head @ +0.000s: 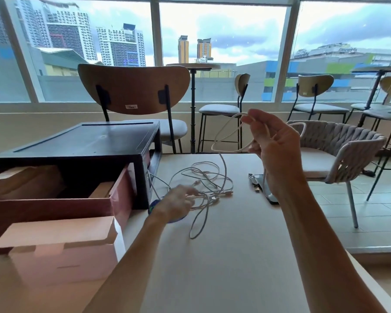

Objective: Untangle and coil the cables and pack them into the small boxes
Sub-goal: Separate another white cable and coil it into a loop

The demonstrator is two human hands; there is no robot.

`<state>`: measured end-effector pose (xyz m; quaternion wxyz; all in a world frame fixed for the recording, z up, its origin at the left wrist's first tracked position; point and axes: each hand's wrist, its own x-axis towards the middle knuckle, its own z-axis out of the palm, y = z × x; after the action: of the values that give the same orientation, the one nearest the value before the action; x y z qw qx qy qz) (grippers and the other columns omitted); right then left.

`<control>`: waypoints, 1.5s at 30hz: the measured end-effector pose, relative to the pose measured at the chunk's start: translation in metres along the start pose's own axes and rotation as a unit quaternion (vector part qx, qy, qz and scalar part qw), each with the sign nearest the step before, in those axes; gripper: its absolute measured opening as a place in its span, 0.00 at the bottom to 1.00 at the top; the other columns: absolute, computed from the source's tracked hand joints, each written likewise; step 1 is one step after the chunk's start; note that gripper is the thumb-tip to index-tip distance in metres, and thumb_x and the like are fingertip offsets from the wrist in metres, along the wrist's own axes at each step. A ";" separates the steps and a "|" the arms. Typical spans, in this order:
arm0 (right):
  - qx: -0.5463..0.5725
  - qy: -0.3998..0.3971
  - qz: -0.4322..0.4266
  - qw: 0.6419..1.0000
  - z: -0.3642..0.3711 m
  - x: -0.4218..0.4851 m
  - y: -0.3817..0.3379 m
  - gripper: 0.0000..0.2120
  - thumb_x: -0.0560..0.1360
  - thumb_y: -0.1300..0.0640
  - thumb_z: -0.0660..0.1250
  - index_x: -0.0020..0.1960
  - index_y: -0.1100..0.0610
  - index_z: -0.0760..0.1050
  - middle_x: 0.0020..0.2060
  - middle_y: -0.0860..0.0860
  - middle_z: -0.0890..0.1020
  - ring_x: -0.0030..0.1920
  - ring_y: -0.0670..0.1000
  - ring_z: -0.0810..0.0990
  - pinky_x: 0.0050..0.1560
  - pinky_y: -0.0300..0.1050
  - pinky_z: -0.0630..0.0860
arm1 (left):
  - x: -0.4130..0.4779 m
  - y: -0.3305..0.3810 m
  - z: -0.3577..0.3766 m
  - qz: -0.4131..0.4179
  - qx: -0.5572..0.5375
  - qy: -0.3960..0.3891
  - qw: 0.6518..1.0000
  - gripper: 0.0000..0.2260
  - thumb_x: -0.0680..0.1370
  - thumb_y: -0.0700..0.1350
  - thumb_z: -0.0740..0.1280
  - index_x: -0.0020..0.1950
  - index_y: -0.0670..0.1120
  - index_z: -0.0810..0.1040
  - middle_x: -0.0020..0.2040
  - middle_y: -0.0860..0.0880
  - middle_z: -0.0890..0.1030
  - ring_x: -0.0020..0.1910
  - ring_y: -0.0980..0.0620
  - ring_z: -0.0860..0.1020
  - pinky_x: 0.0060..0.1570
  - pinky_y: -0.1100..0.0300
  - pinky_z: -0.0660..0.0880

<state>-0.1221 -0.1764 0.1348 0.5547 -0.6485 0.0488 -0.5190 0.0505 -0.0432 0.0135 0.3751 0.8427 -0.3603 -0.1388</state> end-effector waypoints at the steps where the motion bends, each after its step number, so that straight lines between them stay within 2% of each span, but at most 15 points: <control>1: 0.003 0.004 -0.006 1.000 0.002 -0.001 0.000 0.12 0.79 0.63 0.66 0.61 0.56 0.80 0.53 0.50 0.85 0.31 0.42 0.75 0.34 0.38 0.77 | -0.003 0.005 -0.007 0.011 -0.028 0.007 1.000 0.15 0.79 0.40 0.67 0.65 0.49 0.78 0.63 0.47 0.78 0.58 0.46 0.79 0.56 0.55 0.78; 3: 0.009 0.009 -0.009 1.000 0.004 -0.002 -0.001 0.12 0.79 0.64 0.66 0.61 0.56 0.79 0.54 0.49 0.85 0.32 0.44 0.77 0.36 0.40 0.79 | -0.011 0.020 -0.020 0.050 -0.088 0.017 0.995 0.19 0.79 0.37 0.68 0.69 0.47 0.73 0.62 0.48 0.76 0.58 0.49 0.78 0.48 0.63 0.77; 6: -0.001 0.006 -0.012 1.000 0.006 -0.002 -0.002 0.12 0.79 0.65 0.66 0.62 0.57 0.77 0.55 0.48 0.84 0.34 0.46 0.80 0.38 0.41 0.80 | -0.022 0.041 -0.034 0.100 -0.165 0.030 0.981 0.19 0.78 0.35 0.68 0.69 0.46 0.72 0.59 0.48 0.79 0.58 0.51 0.78 0.51 0.63 0.76; 8: -0.013 0.008 -0.020 1.000 0.006 -0.003 -0.003 0.11 0.79 0.67 0.64 0.61 0.58 0.76 0.56 0.48 0.84 0.34 0.47 0.81 0.39 0.43 0.81 | -0.030 0.052 -0.041 0.113 -0.128 0.038 0.985 0.17 0.78 0.36 0.69 0.66 0.46 0.74 0.56 0.49 0.80 0.57 0.51 0.79 0.53 0.62 0.77; 12: 0.014 0.011 -0.031 0.999 0.005 -0.004 -0.005 0.11 0.79 0.72 0.60 0.57 0.62 0.74 0.52 0.50 0.84 0.39 0.50 0.85 0.44 0.46 0.83 | -0.044 0.056 -0.049 0.058 0.142 -0.136 0.979 0.34 0.74 0.47 0.75 0.76 0.56 0.64 0.66 0.52 0.72 0.63 0.51 0.74 0.61 0.59 0.73; 15: 0.031 0.002 -0.038 0.999 0.005 -0.003 -0.006 0.10 0.79 0.73 0.59 0.57 0.64 0.74 0.47 0.52 0.83 0.46 0.54 0.86 0.50 0.49 0.83 | -0.047 0.058 -0.049 0.074 0.103 -0.203 0.971 0.42 0.72 0.51 0.77 0.79 0.59 0.56 0.74 0.52 0.68 0.69 0.52 0.70 0.64 0.61 0.67; 19: 0.048 -0.030 -0.006 0.998 0.010 -0.005 -0.004 0.12 0.78 0.74 0.59 0.54 0.62 0.77 0.47 0.53 0.83 0.48 0.55 0.86 0.50 0.45 0.81 | -0.042 0.066 -0.033 0.124 -0.078 -0.153 0.977 0.32 0.75 0.52 0.73 0.77 0.54 0.65 0.60 0.52 0.80 0.58 0.58 0.79 0.59 0.62 0.75; 21: 0.068 -0.034 0.013 0.997 0.011 -0.005 -0.003 0.14 0.78 0.74 0.60 0.53 0.60 0.78 0.46 0.52 0.84 0.48 0.55 0.86 0.49 0.45 0.81 | -0.038 0.068 -0.019 0.132 -0.075 -0.120 0.981 0.26 0.75 0.54 0.72 0.73 0.54 0.71 0.52 0.52 0.80 0.51 0.58 0.79 0.53 0.63 0.75; 25: 0.112 -0.035 0.045 0.992 0.012 -0.005 -0.002 0.12 0.79 0.72 0.61 0.55 0.61 0.79 0.48 0.53 0.85 0.49 0.56 0.86 0.50 0.46 0.81 | -0.034 0.065 0.010 0.125 -0.048 -0.198 0.971 0.20 0.76 0.50 0.72 0.68 0.52 0.77 0.46 0.48 0.79 0.37 0.62 0.72 0.41 0.64 0.69; 29: 0.132 -0.037 0.065 0.988 0.013 -0.004 -0.002 0.09 0.78 0.69 0.64 0.56 0.62 0.80 0.51 0.57 0.85 0.48 0.56 0.86 0.50 0.46 0.81 | -0.033 0.068 0.032 0.131 -0.020 -0.188 0.973 0.09 0.79 0.45 0.70 0.56 0.43 0.84 0.47 0.50 0.80 0.44 0.55 0.77 0.45 0.62 0.75; 32: 0.059 -0.074 0.082 0.992 0.006 -0.004 0.001 0.10 0.78 0.70 0.62 0.54 0.62 0.81 0.49 0.56 0.85 0.44 0.54 0.86 0.48 0.45 0.81 | -0.029 0.067 0.028 0.103 -0.174 -0.107 0.973 0.07 0.80 0.39 0.66 0.53 0.36 0.81 0.42 0.45 0.82 0.37 0.54 0.79 0.35 0.66 0.74; 34: -0.034 -0.125 0.116 0.985 -0.003 -0.004 0.007 0.10 0.78 0.70 0.63 0.54 0.62 0.80 0.47 0.58 0.85 0.41 0.52 0.84 0.45 0.43 0.82 | -0.027 0.065 0.015 0.086 -0.313 -0.027 0.946 0.07 0.81 0.38 0.65 0.54 0.36 0.80 0.42 0.44 0.84 0.37 0.54 0.82 0.34 0.67 0.74; 38: -0.157 -0.246 0.241 0.926 -0.017 -0.005 0.022 0.07 0.77 0.63 0.69 0.54 0.60 0.81 0.47 0.61 0.84 0.35 0.48 0.80 0.36 0.38 0.79 | -0.025 0.063 -0.007 0.091 -0.529 0.083 0.839 0.06 0.80 0.35 0.65 0.53 0.38 0.81 0.42 0.43 0.85 0.42 0.50 0.83 0.40 0.65 0.80; 42: -0.268 -0.310 0.253 0.876 -0.012 -0.008 0.032 0.11 0.75 0.55 0.72 0.57 0.56 0.81 0.38 0.54 0.80 0.34 0.46 0.75 0.32 0.36 0.75 | -0.027 0.066 -0.020 0.104 -0.621 0.066 0.774 0.07 0.80 0.36 0.65 0.55 0.37 0.80 0.44 0.43 0.85 0.40 0.51 0.84 0.37 0.66 0.80; 45: -0.244 -0.314 0.241 0.885 -0.006 -0.011 0.034 0.12 0.76 0.55 0.71 0.58 0.55 0.81 0.37 0.53 0.78 0.34 0.46 0.73 0.31 0.36 0.73 | -0.030 0.071 -0.030 0.144 -0.612 0.057 0.776 0.06 0.81 0.39 0.65 0.54 0.41 0.81 0.45 0.45 0.84 0.43 0.51 0.84 0.39 0.63 0.79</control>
<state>-0.1139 -0.1865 0.1007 0.4731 -0.8608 0.1520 -0.1098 0.0086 -0.0382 0.0849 0.8471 0.3803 -0.2945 -0.2261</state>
